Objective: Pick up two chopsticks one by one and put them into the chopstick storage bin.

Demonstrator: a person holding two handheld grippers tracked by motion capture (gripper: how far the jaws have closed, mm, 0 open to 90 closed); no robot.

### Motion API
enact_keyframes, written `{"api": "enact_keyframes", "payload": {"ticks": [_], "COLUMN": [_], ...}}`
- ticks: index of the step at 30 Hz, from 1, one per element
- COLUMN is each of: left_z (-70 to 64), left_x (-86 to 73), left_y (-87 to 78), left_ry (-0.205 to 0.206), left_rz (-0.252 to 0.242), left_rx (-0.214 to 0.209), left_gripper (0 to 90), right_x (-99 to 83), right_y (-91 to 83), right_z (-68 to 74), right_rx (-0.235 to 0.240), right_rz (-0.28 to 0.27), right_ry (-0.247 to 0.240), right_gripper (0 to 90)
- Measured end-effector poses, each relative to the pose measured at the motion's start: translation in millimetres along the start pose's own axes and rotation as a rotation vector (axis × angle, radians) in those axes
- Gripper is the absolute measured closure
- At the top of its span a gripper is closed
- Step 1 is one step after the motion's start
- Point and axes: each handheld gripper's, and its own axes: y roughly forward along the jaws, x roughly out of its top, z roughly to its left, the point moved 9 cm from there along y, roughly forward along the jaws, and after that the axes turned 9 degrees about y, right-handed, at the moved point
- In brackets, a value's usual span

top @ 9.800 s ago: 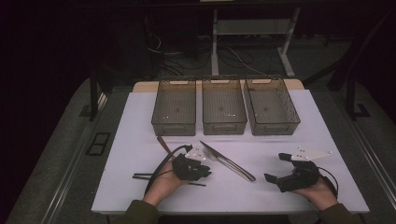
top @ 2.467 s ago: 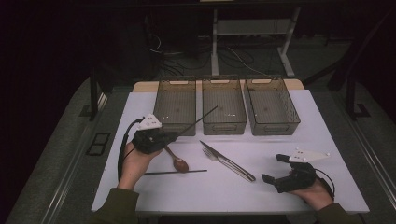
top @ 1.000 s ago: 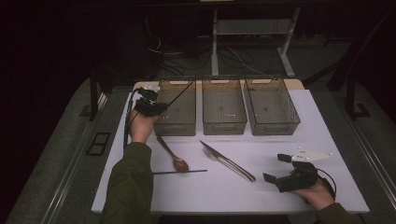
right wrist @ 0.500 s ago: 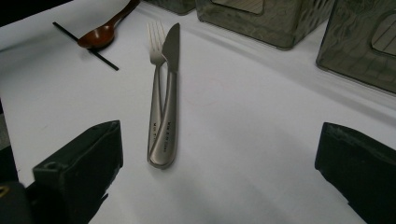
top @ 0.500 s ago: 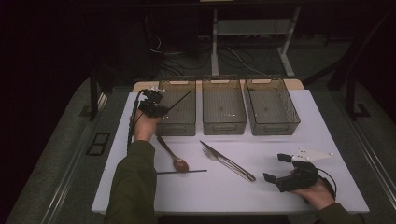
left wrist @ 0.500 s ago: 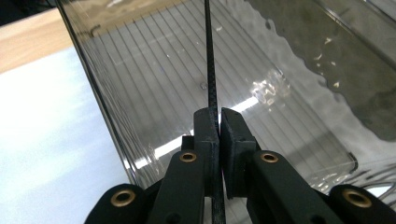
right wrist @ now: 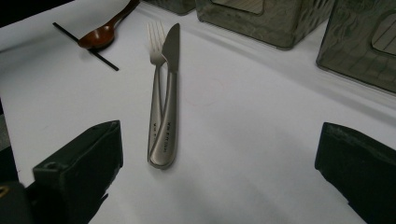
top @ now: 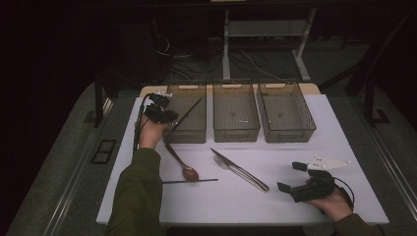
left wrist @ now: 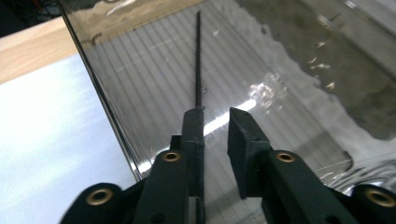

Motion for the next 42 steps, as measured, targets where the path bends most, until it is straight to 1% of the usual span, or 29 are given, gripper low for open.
{"api": "enact_keyframes", "payload": {"ticks": [2,4,6,8,10,12,13,15,16,17,21,26,29,30,33,37,42], "left_z": [-2.4,-5.5,-10.5,-16.2,-21.7,-28.5,-32.0,-39.3,-43.5,-46.7,-60.9,-79.9,-89.5,-91.9,-98.3,-105.3,-112.4], "left_x": [2.0,5.0,7.5,9.5,12.0,14.2,14.9,16.2,16.8,17.3,16.0,6.3,-1.7,-4.7,-14.5,-28.7,-47.9], "left_y": [-3.1,-7.1,-11.2,-16.8,-23.5,-29.5,-32.6,-39.2,-42.8,-46.4,-60.1,-72.4,-77.1,-78.2,-81.8,-84.5,-85.1], "left_ry": [-0.001,0.013,0.022,0.044,0.057,0.067,0.080,0.102,0.100,0.114,0.126,0.164,0.172,0.176,0.182,0.196,0.198], "left_rz": [-0.017,-0.038,-0.056,-0.066,-0.085,-0.103,-0.107,-0.121,-0.130,-0.142,-0.182,-0.205,-0.219,-0.223,-0.228,-0.233,-0.240], "left_rx": [-0.017,-0.030,-0.054,-0.088,-0.101,-0.125,-0.136,-0.150,-0.159,-0.169,-0.209,-0.245,-0.261,-0.264,-0.276,-0.278,-0.293], "left_gripper": [69.0,65.9,61.3,56.8,53.5,48.8,46.6,43.8,42.6,41.7,38.0,33.5,31.8,31.7,31.7,31.8,31.7], "right_x": [0.0,-0.1,-0.1,0.0,0.2,0.3,0.1,0.3,0.4,0.3,0.0,0.2,0.0,-0.6,-0.2,-0.1,-0.3], "right_y": [0.0,-0.1,-0.1,-0.1,-0.3,-0.6,-0.6,-0.9,-1.0,-1.1,-1.5,-1.5,-1.7,-2.0,-2.0,-2.2,-1.9], "right_z": [-0.1,0.0,-0.1,-0.2,-0.1,0.1,0.0,-0.4,-0.5,-0.4,-0.3,-0.7,-0.2,0.5,0.1,-0.3,-0.1], "right_rx": [0.000,0.000,-0.001,-0.002,-0.003,-0.002,-0.003,-0.003,-0.003,-0.004,-0.004,-0.006,-0.005,-0.003,-0.004,-0.005,-0.005], "right_rz": [-0.001,0.001,-0.001,-0.002,-0.003,-0.005,-0.003,-0.003,-0.005,-0.005,-0.003,-0.005,-0.003,0.001,-0.003,-0.003,-0.002], "right_ry": [0.001,0.001,0.002,0.003,0.002,0.002,0.002,0.005,0.005,0.006,0.008,0.006,0.007,0.015,0.009,0.007,0.007], "right_gripper": [1.2,1.2,1.2,1.2,1.2,1.2,1.2,1.2,1.2,1.2,1.2,1.2,1.2,1.2,1.2,1.2,1.2]}}
